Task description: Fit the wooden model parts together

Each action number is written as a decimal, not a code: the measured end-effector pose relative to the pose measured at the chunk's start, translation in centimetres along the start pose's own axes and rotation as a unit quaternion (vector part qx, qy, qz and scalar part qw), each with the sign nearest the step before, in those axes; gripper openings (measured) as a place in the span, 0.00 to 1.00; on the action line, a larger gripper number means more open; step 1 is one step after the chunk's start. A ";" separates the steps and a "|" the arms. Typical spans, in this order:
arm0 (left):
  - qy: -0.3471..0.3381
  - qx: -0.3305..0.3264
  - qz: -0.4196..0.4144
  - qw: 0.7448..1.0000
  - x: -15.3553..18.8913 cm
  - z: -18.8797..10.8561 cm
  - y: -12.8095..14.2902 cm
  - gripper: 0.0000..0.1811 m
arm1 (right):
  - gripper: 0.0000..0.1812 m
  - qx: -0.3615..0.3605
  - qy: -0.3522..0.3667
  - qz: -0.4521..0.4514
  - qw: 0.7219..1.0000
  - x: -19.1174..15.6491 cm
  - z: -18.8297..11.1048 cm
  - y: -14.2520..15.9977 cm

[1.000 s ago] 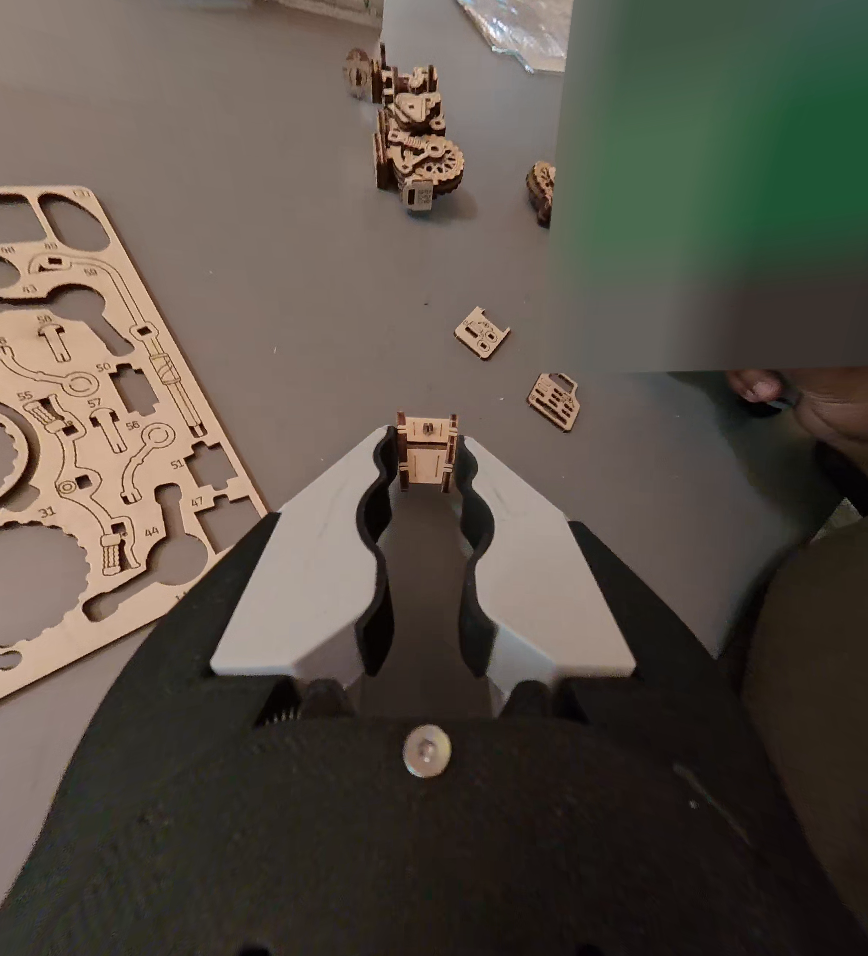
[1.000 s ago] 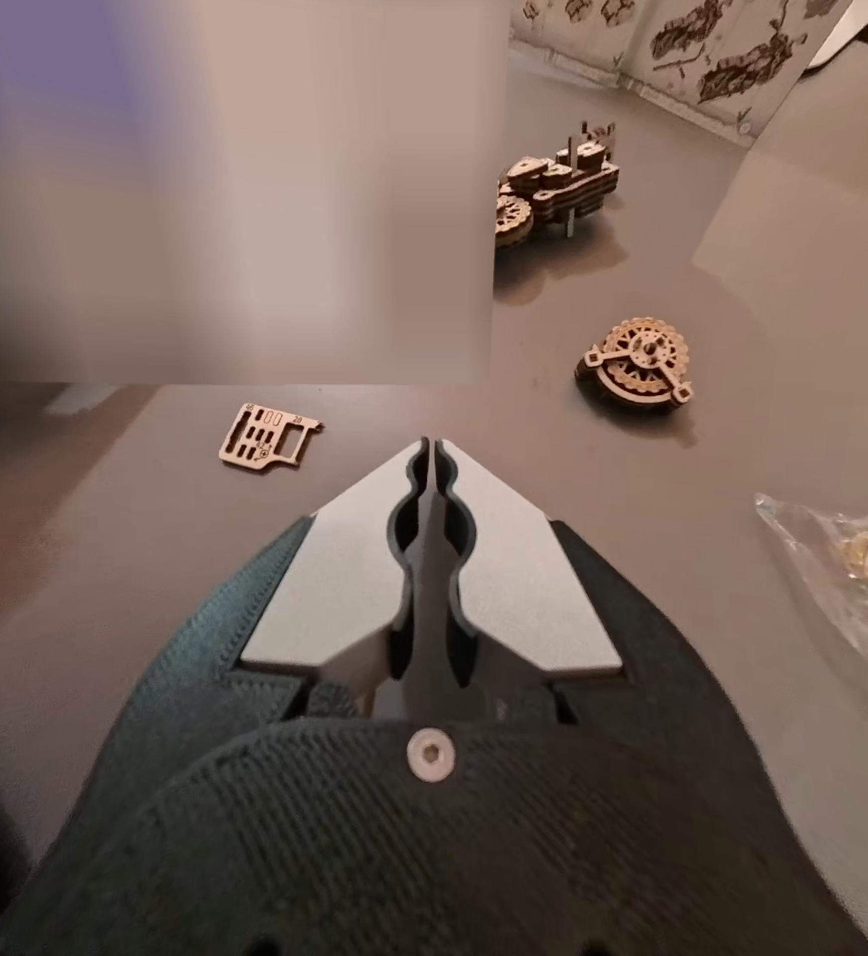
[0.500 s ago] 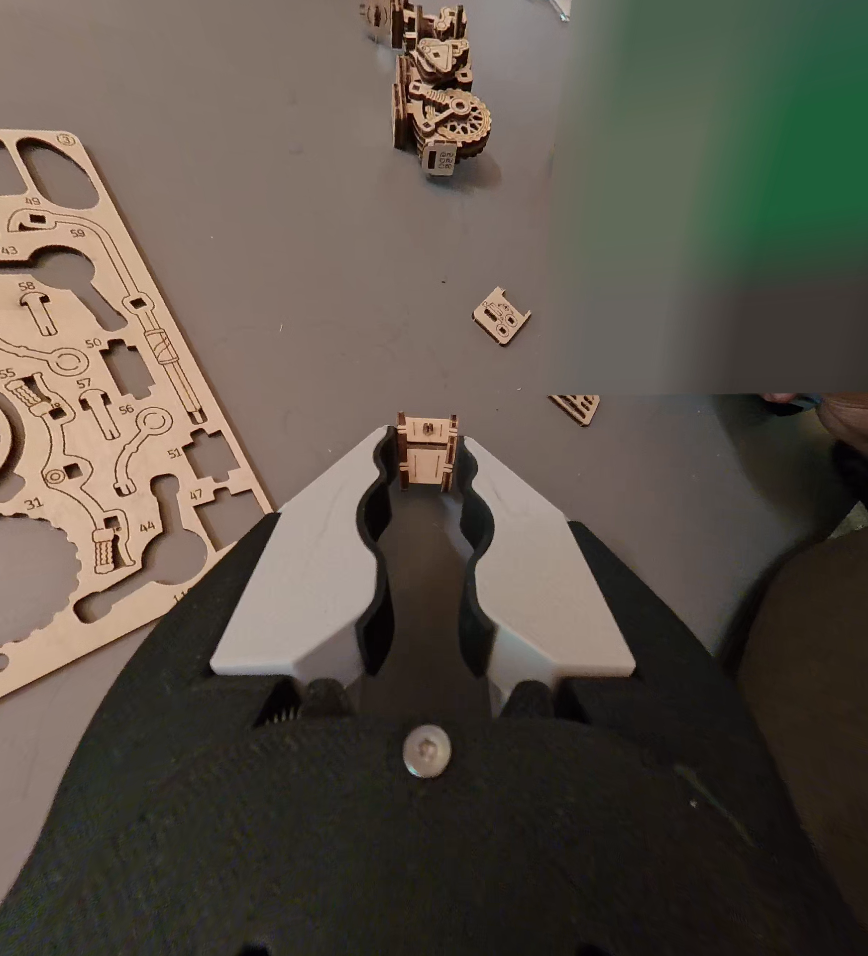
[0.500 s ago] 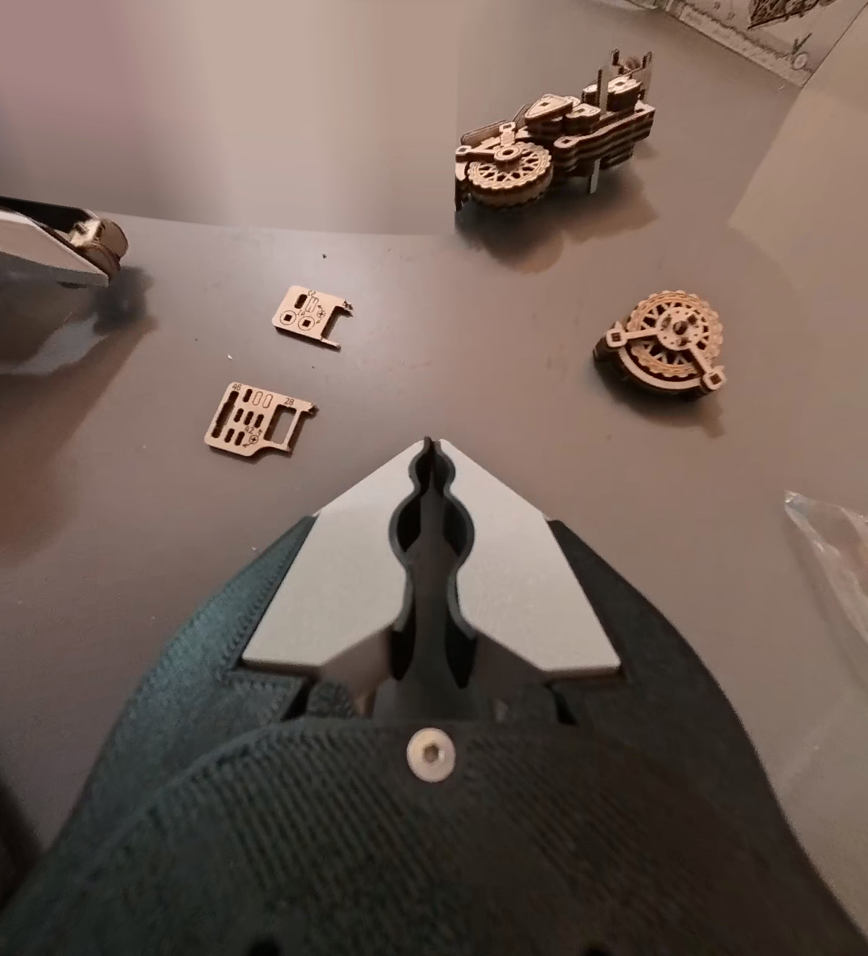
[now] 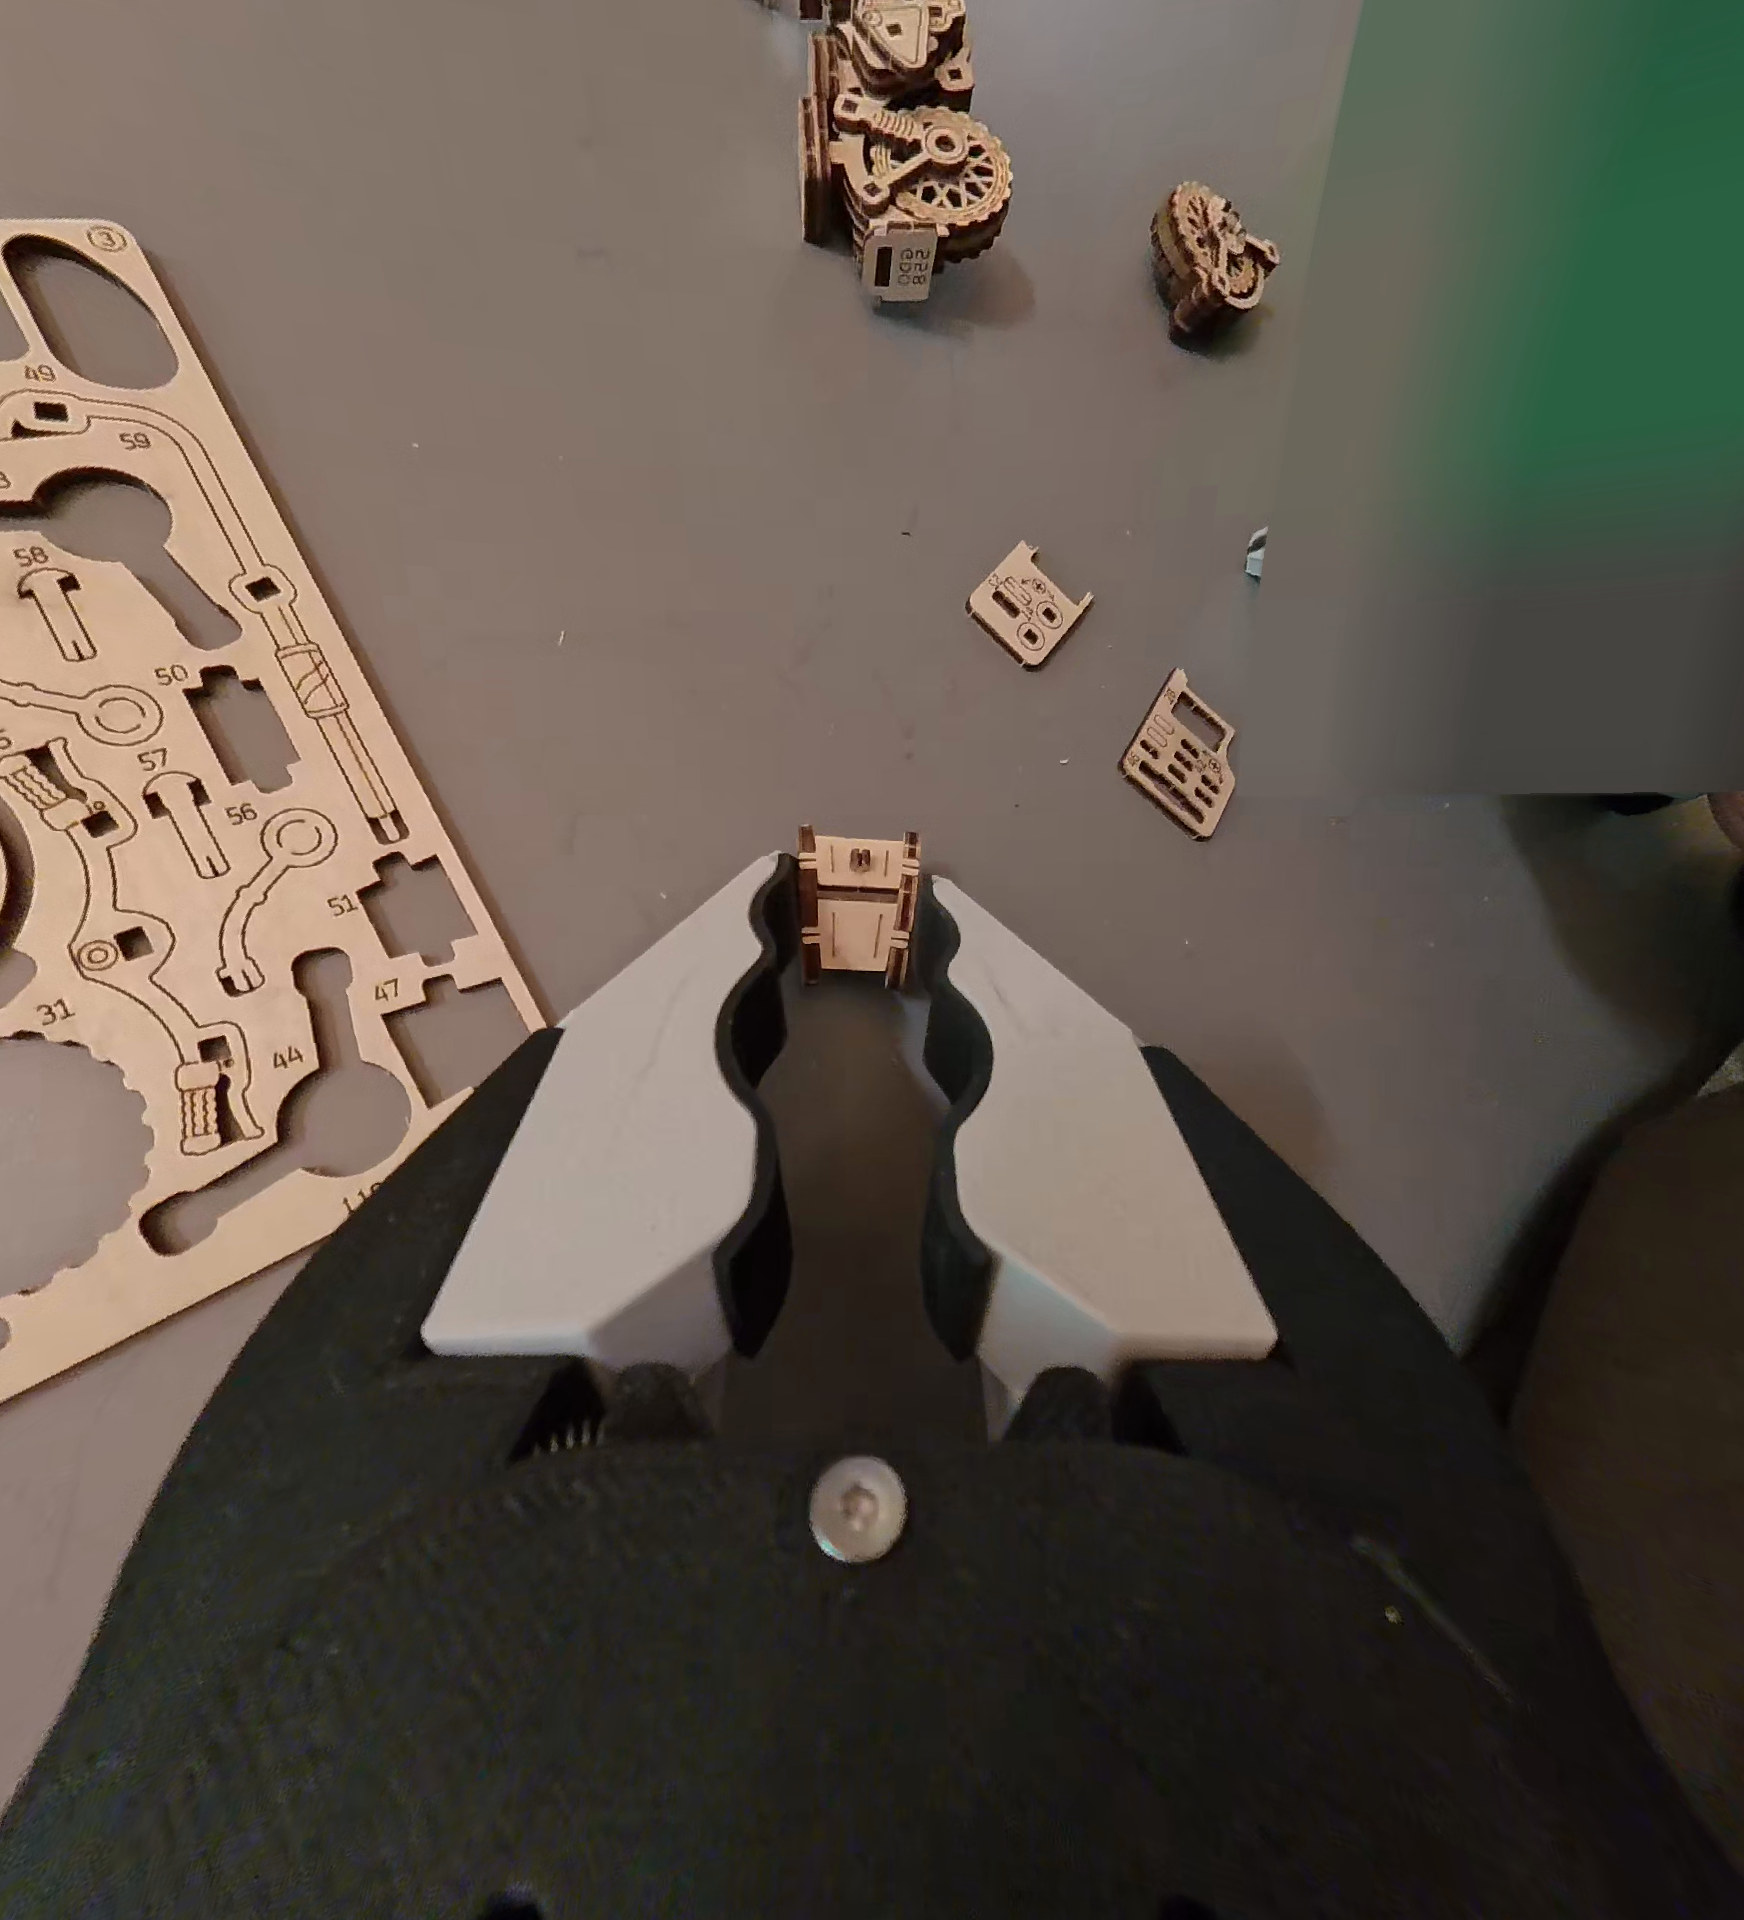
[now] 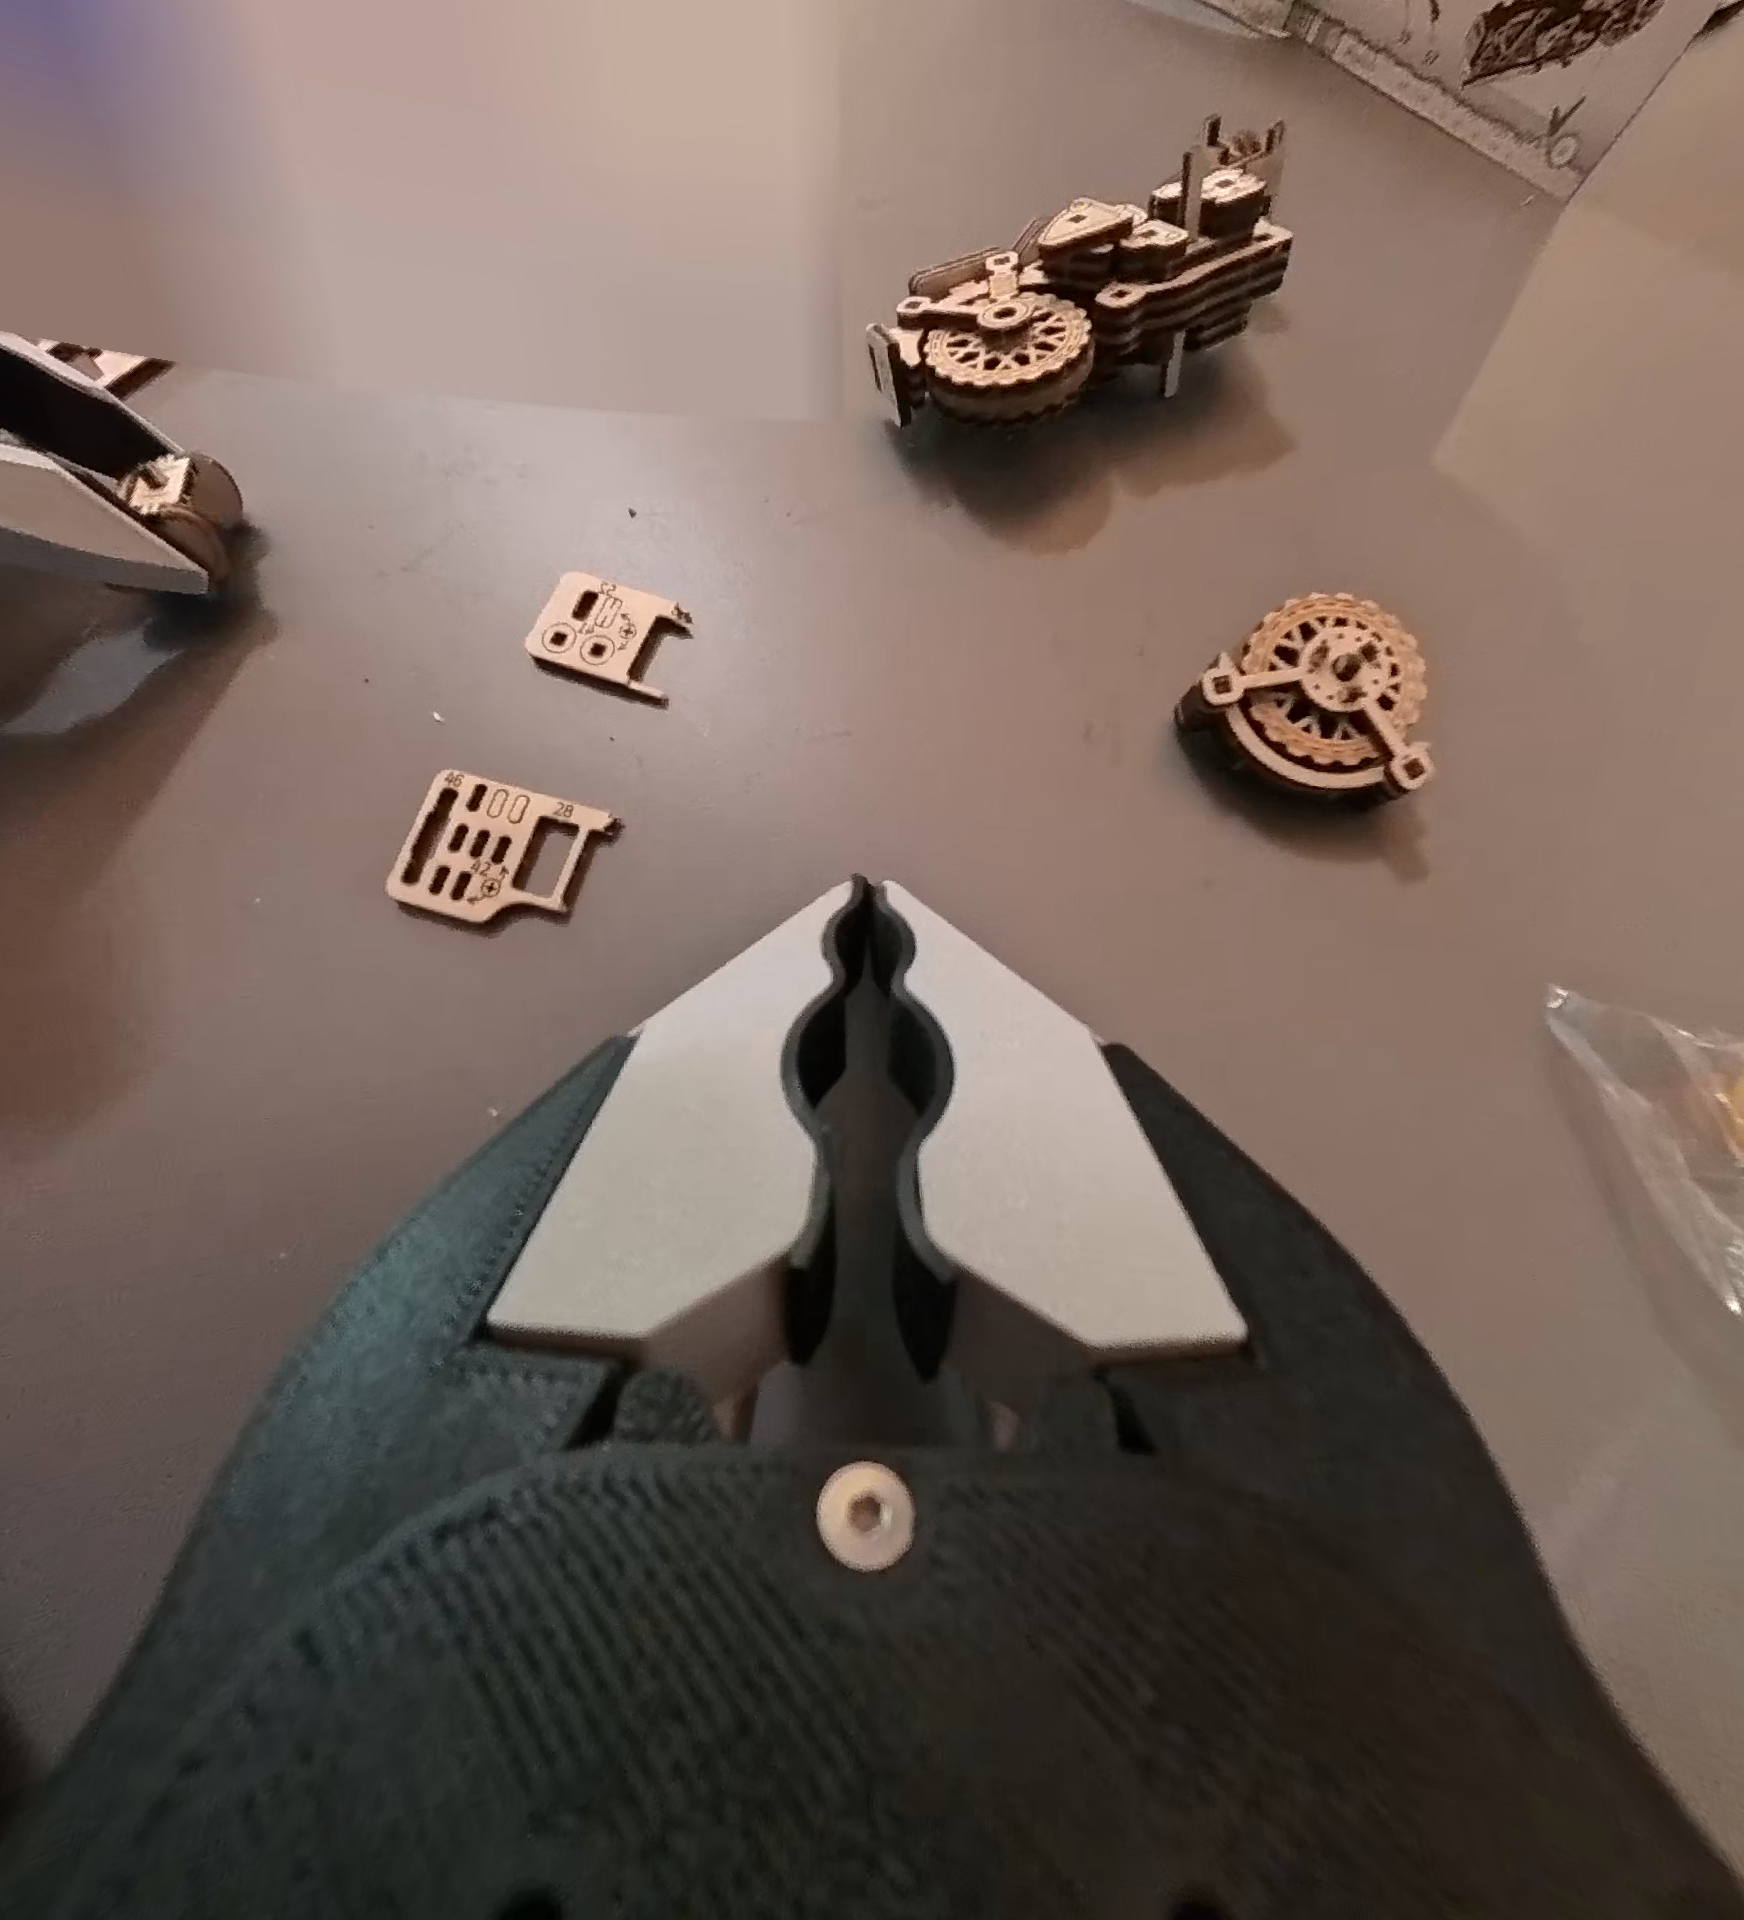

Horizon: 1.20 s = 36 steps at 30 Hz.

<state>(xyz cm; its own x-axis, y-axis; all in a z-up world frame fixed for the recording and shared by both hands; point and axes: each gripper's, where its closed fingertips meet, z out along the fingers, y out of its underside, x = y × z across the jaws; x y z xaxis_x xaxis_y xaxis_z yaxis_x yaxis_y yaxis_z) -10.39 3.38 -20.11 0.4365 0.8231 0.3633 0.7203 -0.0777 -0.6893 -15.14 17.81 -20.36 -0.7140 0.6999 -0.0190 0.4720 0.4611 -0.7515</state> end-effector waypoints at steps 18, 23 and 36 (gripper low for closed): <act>-0.012 0.006 0.013 1.000 0.0 -0.1 -0.1 0.12 | 0.00 0.000 0.008 -0.008 1.000 0.0 0.0 0.0; -0.018 0.014 0.035 0.999 0.3 -0.3 -0.3 0.12 | 0.00 0.000 0.023 -0.024 0.999 0.1 0.0 -0.1; 0.016 0.026 0.166 0.986 4.0 -0.6 0.1 0.12 | 0.03 0.030 0.052 -0.081 0.995 -0.6 -1.1 -0.4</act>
<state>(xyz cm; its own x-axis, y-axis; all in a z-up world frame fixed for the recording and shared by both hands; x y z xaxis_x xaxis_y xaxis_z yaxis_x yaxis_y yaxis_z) -8.25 6.31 -18.37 0.6603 0.7394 0.1313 0.5068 -0.3097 -0.8045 -14.30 17.81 -19.31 -0.7188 0.6737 0.1717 0.3218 0.5413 -0.7768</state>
